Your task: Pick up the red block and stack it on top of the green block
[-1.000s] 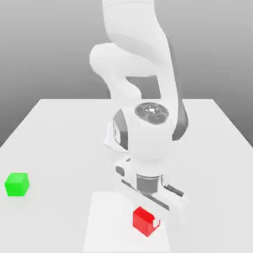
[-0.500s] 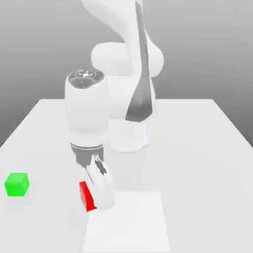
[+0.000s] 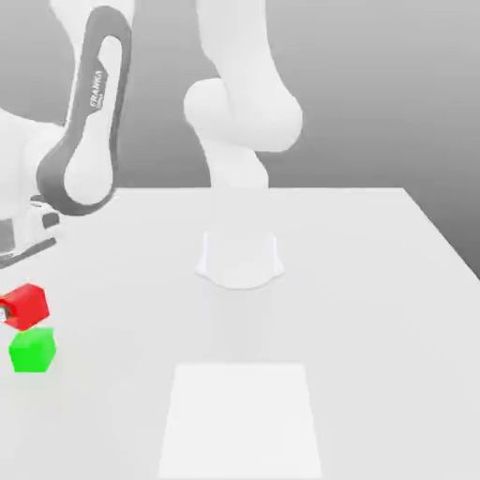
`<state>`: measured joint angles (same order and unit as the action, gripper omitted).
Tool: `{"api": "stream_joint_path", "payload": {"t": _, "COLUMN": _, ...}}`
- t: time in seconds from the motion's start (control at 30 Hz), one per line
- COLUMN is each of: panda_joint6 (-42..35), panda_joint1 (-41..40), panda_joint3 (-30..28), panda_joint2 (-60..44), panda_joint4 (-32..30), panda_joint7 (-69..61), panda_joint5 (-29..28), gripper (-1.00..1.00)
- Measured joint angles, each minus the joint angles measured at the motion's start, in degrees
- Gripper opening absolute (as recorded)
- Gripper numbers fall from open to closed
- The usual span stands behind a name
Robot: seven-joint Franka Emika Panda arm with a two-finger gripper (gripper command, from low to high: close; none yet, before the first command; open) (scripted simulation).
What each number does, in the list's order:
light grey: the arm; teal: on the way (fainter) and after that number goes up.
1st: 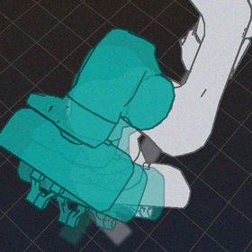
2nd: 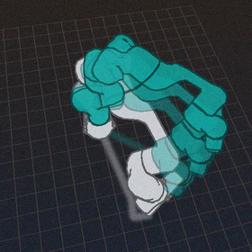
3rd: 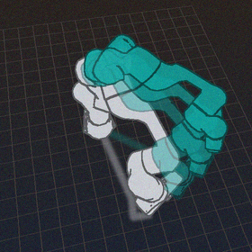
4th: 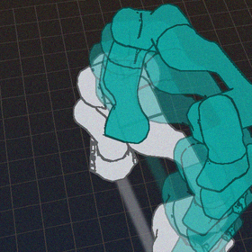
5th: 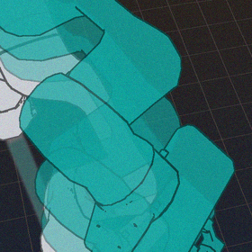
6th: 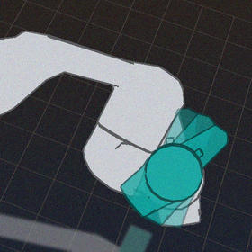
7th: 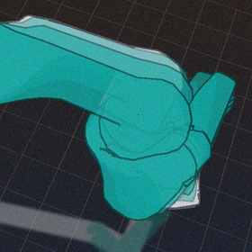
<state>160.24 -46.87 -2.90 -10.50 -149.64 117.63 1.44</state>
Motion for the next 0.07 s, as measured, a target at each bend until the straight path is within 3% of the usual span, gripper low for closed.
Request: {"api": "stream_joint_path", "payload": {"t": 0.07, "panda_joint6": 0.0, "panda_joint1": 0.0, "panda_joint3": 0.0, "panda_joint2": 0.0, "panda_joint4": 0.0, "panda_joint7": 0.0, "panda_joint5": 0.0, "gripper": 1.0}}
